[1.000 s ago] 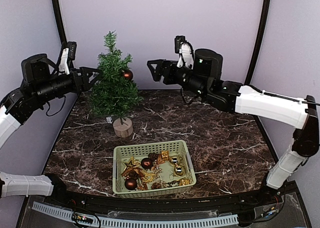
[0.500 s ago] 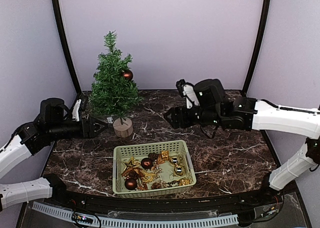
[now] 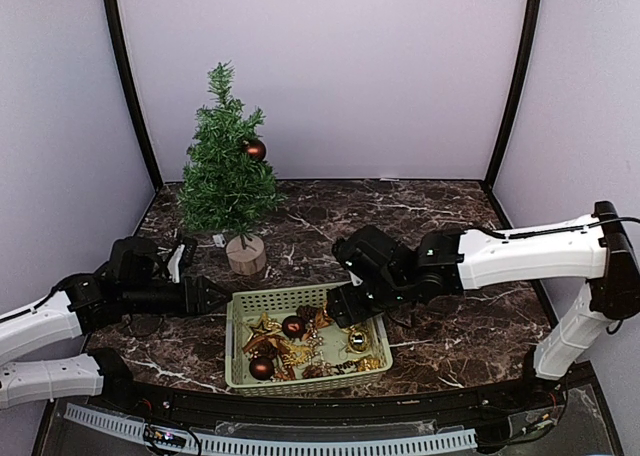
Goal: Decorate the small christmas tree
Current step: Pick up the bow from the bin.
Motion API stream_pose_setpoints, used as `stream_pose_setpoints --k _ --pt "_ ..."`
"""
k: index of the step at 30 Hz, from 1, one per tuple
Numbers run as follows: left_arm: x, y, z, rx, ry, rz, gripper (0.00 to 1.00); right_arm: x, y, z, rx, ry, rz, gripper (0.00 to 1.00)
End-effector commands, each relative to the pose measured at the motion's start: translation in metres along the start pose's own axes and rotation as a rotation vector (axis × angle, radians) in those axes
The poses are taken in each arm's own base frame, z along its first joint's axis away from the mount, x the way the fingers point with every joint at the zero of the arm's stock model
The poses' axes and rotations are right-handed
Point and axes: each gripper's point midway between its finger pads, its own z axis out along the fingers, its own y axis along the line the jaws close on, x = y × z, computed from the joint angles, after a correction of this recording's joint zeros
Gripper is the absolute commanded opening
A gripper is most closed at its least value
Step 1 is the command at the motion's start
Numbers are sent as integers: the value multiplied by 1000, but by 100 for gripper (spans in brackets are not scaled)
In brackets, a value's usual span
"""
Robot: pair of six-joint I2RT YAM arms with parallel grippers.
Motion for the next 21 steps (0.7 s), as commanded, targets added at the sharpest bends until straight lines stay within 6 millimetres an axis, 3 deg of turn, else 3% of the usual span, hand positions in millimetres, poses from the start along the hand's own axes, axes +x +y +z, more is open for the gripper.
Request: stream_pose_setpoints --k 1,4,10,16,21 --pt "-17 -3 0 8 -94 -28 67 4 -9 6 95 22 35 79" --pt "-26 -8 1 22 -121 -38 70 9 -14 13 148 44 27 79" --pt "-23 -6 12 21 -87 -60 70 17 -18 27 181 59 26 73" --pt "-23 -5 3 9 -100 -56 71 -7 11 34 80 8 -14 69" --pt "-22 -6 -4 15 -112 -58 70 -18 1 42 160 -4 -32 63"
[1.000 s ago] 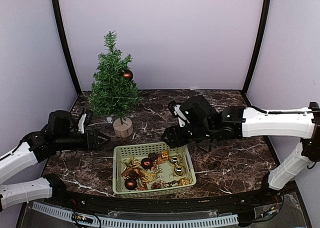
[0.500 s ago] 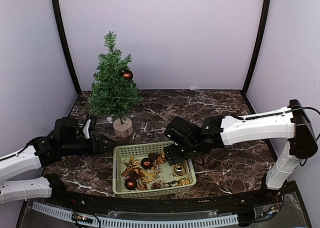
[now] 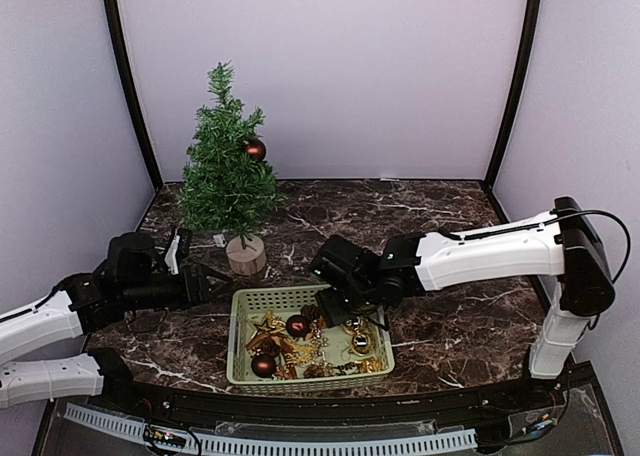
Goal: Decorate the small christmas tree
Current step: Pick up the bow from the bin.
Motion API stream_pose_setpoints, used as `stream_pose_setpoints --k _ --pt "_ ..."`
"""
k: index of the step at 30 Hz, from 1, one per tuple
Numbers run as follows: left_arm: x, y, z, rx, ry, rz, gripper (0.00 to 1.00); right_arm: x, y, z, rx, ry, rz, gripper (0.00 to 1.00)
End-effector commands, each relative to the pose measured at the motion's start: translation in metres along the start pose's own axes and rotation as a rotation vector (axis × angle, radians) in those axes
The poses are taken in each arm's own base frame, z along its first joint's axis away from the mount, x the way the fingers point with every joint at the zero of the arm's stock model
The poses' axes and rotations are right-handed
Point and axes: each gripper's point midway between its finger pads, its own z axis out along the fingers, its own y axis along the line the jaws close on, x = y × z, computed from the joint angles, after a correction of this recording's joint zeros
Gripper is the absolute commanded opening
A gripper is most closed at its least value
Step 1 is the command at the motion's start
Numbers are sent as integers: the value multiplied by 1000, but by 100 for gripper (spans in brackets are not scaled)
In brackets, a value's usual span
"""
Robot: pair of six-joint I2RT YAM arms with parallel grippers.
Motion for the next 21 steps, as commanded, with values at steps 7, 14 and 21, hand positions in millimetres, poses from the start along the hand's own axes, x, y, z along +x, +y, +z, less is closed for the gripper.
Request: stream_pose_setpoints --k 7,14,21 --pt "-3 -5 -6 2 -1 -2 70 -22 -10 18 39 -35 53 59" --pt "-2 -4 -4 -11 10 11 70 -13 -10 38 68 10 60 57" --pt "-2 -3 -6 -14 7 11 70 -7 -8 51 69 24 66 51"
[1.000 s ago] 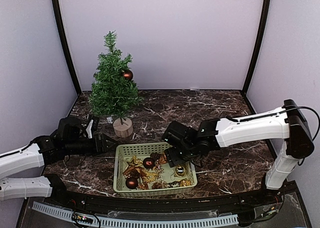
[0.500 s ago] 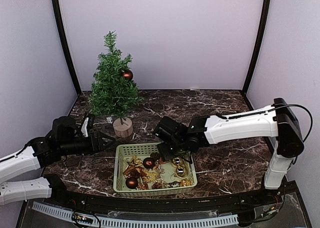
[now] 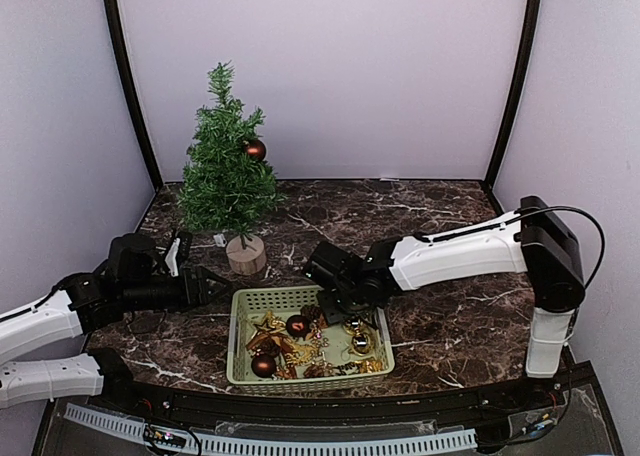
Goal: Decorate the small christmas tree
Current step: Pick up the bow from the bin.
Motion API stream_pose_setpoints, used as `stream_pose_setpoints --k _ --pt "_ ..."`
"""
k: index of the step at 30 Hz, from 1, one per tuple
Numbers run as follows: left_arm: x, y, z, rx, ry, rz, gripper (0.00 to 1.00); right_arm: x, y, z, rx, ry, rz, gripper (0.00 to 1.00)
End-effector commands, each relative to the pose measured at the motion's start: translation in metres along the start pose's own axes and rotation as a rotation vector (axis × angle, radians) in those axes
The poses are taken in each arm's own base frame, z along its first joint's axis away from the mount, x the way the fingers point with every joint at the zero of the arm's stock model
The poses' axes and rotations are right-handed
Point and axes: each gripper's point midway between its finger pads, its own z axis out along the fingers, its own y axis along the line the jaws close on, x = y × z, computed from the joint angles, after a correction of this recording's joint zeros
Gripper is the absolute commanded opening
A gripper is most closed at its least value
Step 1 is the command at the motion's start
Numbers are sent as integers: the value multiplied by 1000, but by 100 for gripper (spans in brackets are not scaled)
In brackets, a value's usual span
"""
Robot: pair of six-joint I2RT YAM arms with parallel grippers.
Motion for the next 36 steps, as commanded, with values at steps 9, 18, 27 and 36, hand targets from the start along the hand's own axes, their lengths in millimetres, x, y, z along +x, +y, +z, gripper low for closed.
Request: stream_pose_setpoints --k 9,18,27,36 --pt "-9 -14 -10 35 -27 55 71 -1 14 7 -64 -13 19 41" --pt "22 -8 1 56 123 71 69 24 15 -12 -125 31 -22 39" --pt "56 8 14 21 253 9 72 -13 30 -72 -203 -80 -91 71" --pt "63 8 23 28 281 11 48 -11 102 -72 -452 -85 -161 54"
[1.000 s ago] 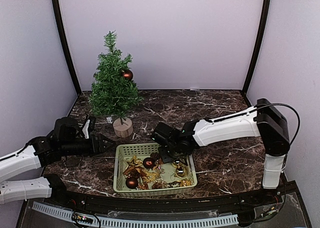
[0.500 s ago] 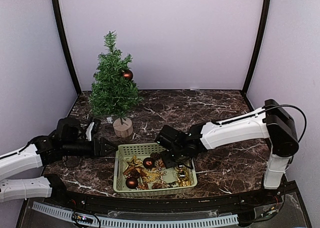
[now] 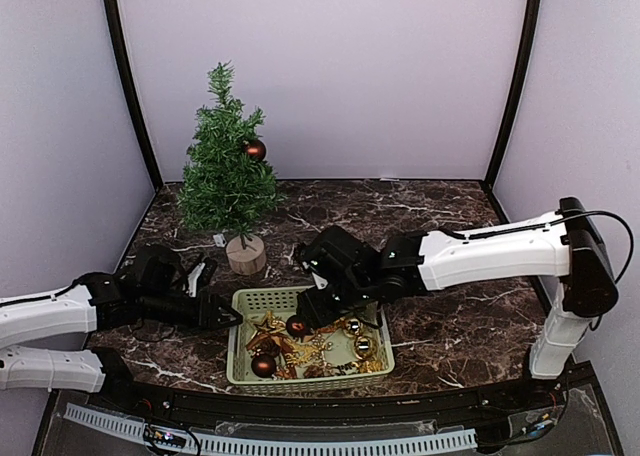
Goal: Decorate the small christmas tree
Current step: Pick up the bow from the bin.
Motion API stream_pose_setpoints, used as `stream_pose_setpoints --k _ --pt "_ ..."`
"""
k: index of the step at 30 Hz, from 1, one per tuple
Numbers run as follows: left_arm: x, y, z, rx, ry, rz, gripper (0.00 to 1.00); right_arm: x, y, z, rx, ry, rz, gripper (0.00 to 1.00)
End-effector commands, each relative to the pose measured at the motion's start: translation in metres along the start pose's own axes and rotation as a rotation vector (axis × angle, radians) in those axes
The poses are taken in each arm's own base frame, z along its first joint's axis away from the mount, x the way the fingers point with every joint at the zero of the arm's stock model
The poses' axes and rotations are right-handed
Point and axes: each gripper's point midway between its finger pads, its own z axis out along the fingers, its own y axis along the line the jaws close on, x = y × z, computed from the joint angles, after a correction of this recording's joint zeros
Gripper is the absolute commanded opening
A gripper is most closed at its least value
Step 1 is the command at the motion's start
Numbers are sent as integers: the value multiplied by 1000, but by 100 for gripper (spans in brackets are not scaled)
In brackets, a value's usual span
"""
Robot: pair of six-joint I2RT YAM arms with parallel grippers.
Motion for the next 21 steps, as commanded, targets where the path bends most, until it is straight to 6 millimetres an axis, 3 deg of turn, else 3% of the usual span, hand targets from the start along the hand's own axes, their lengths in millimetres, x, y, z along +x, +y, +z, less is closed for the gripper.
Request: stream_pose_setpoints --k 1,5,8,21 --pt "1 -4 4 38 -7 14 45 -8 47 14 -153 -14 -36 54" --pt "3 -3 7 46 2 4 39 -14 72 26 -200 -29 -83 51" --pt "4 0 7 29 2 1 35 -16 78 37 -199 -27 -104 47" --pt "2 -1 5 38 -20 10 26 11 70 77 -138 73 -171 38"
